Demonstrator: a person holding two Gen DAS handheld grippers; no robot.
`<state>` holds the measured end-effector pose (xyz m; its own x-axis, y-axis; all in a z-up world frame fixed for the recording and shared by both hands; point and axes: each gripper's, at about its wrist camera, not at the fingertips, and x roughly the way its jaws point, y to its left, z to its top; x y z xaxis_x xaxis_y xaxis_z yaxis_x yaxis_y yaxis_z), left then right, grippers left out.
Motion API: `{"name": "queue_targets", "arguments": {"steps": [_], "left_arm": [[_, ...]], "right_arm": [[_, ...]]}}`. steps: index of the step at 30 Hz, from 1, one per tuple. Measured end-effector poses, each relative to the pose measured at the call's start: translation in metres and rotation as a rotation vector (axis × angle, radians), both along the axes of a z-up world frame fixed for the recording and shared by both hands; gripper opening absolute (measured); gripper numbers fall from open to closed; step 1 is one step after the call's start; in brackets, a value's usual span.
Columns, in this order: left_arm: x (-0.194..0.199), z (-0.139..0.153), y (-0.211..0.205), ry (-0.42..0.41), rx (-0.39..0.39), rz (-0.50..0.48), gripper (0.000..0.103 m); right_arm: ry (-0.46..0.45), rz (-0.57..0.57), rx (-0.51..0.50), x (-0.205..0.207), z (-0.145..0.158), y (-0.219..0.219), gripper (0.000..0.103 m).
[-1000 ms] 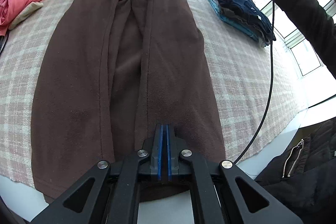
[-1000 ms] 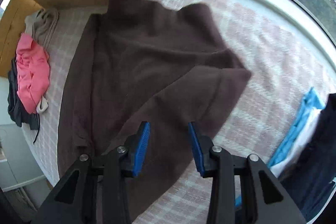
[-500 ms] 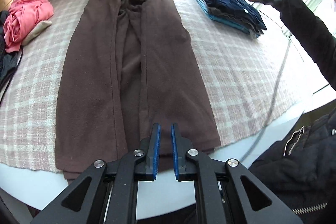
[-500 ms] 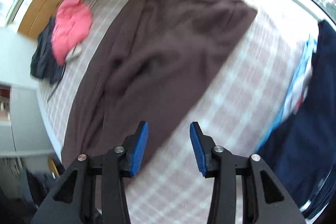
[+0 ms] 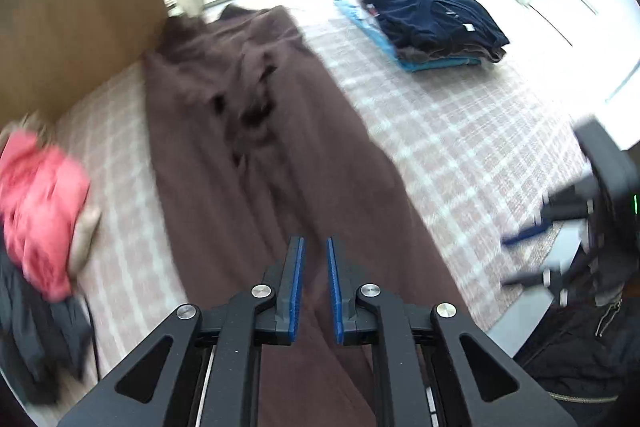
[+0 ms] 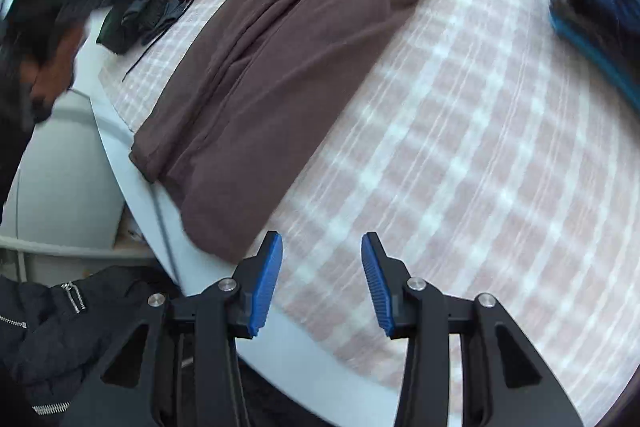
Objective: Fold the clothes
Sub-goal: 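Open both grippers and move them back over the folded pullover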
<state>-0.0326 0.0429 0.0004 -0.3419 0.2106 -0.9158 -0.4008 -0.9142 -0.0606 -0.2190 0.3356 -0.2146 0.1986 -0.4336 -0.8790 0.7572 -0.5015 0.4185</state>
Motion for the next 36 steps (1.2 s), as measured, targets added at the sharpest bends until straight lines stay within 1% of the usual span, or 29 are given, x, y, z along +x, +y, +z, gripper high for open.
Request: {"name": "queue_targets", "arguments": {"steps": [3, 4, 5, 8, 10, 14, 16, 17, 21, 25, 26, 27, 29, 31, 32, 34, 36], "left_arm": [[-0.035, -0.012, 0.012, -0.045, 0.033, -0.064, 0.014], [-0.044, -0.018, 0.018, -0.067, 0.040, -0.082, 0.014], [-0.048, -0.024, 0.022, -0.085, 0.040, -0.096, 0.014], [-0.050, -0.040, 0.027, -0.127, 0.032, -0.136, 0.014], [-0.042, -0.045, 0.027, -0.155, 0.047, -0.166, 0.014], [-0.015, -0.041, 0.021, -0.156, 0.051, -0.218, 0.015], [-0.006, -0.037, 0.015, -0.161, 0.067, -0.239, 0.021], [-0.006, -0.036, 0.012, -0.155, 0.061, -0.242, 0.022], [-0.019, -0.040, 0.006, -0.147, 0.052, -0.223, 0.022], [-0.039, -0.042, 0.009, -0.137, 0.070, -0.227, 0.022], [-0.043, -0.043, 0.011, -0.131, 0.071, -0.235, 0.022], [-0.047, -0.044, 0.014, -0.127, 0.070, -0.241, 0.022], [-0.053, -0.047, 0.019, -0.127, 0.071, -0.255, 0.022], [-0.061, -0.050, 0.025, -0.121, 0.076, -0.264, 0.022], [-0.067, -0.051, 0.028, -0.117, 0.080, -0.260, 0.022], [-0.081, -0.053, 0.034, -0.108, 0.092, -0.248, 0.022], [-0.095, -0.055, 0.041, -0.093, 0.088, -0.246, 0.022]], "right_arm": [[0.093, -0.082, 0.026, 0.043, -0.007, 0.001, 0.041], [0.098, -0.101, 0.019, 0.053, -0.008, -0.001, 0.041], [0.096, -0.116, 0.012, 0.063, -0.008, -0.004, 0.041], [0.103, -0.180, 0.040, 0.086, -0.017, -0.021, 0.041], [0.127, -0.232, 0.050, 0.103, -0.025, -0.034, 0.041], [0.130, -0.292, 0.047, 0.102, -0.027, -0.040, 0.041], [0.138, -0.276, 0.042, 0.103, -0.026, -0.050, 0.041], [0.150, -0.267, 0.046, 0.104, -0.027, -0.055, 0.041], [0.185, -0.245, 0.046, 0.102, -0.027, -0.074, 0.041], [0.185, -0.237, -0.010, 0.097, -0.026, -0.090, 0.041], [0.179, -0.233, -0.025, 0.096, -0.027, -0.092, 0.038], [0.167, -0.227, -0.036, 0.095, -0.027, -0.094, 0.027], [0.143, -0.232, -0.048, 0.093, -0.032, -0.097, 0.014], [0.148, -0.240, -0.054, 0.102, -0.031, -0.089, 0.013], [0.146, -0.247, -0.057, 0.101, -0.031, -0.081, 0.009], [0.135, -0.269, -0.071, 0.098, -0.032, -0.076, 0.008], [0.126, -0.287, -0.086, 0.097, -0.032, -0.076, 0.007]]}}
